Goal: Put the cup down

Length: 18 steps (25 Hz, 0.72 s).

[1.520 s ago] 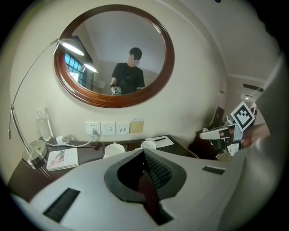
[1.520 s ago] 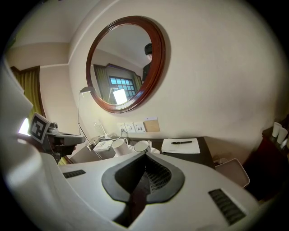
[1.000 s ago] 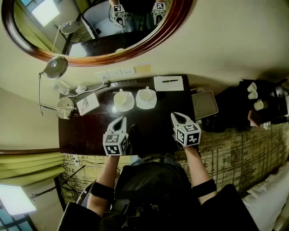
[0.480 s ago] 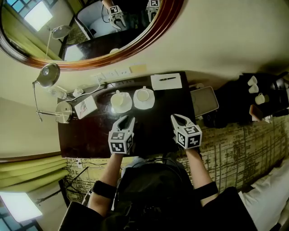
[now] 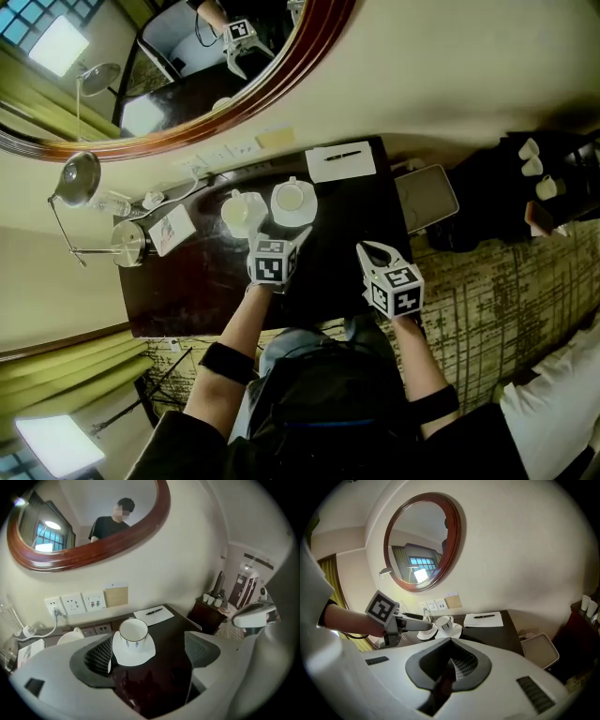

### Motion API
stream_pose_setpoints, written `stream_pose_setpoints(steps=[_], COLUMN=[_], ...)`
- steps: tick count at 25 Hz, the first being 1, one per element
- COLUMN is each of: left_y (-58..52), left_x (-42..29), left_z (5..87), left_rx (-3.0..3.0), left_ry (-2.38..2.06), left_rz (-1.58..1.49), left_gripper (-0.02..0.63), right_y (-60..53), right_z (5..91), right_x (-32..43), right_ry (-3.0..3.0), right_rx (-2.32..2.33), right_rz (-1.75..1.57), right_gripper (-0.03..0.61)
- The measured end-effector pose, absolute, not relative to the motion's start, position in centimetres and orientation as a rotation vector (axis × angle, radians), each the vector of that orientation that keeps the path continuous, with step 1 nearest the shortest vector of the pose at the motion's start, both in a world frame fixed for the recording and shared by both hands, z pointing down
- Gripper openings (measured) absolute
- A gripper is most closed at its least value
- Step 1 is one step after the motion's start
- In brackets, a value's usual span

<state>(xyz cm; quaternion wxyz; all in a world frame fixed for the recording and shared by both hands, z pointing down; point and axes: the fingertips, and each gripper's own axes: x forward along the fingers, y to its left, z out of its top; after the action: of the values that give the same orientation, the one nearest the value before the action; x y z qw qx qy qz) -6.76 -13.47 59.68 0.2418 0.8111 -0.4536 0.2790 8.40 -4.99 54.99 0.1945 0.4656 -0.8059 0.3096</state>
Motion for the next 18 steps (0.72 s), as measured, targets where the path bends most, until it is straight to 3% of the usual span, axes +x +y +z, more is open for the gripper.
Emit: stream_pose_setpoints(steps=[18], left_y=[-20.5], left_x=[-5.2], left_z=[67.5], left_rx=[2.101], left_ry=[-1.256], left_rz=[0.996], left_gripper=[0.499], right_y=[-3.7], right_z=[60.0], right_x=[9.3], right_ry=[-2.240], right_rx=[1.225], right_rz=[0.942], right_gripper=[0.002])
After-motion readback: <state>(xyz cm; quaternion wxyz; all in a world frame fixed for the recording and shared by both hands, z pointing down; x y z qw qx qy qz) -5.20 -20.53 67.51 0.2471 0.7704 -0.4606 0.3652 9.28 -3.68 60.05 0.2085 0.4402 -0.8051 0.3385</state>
